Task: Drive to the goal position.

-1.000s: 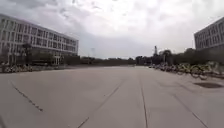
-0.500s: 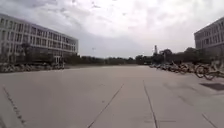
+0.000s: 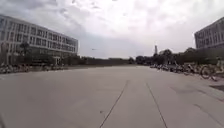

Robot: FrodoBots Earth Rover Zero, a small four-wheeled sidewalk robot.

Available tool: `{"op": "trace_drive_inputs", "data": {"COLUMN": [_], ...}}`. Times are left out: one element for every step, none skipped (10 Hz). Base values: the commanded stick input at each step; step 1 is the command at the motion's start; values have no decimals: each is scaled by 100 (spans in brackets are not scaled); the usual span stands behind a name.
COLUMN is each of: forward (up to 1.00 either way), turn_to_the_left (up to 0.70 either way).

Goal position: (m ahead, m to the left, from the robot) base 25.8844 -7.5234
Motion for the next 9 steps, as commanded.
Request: {"op": "trace_drive_inputs", "data": {"forward": [70, 70, 70, 70, 70, 70, 70, 70, 70], "turn_to_the_left": [0, 0, 0, 0, 0, 0, 0, 0, 0]}}
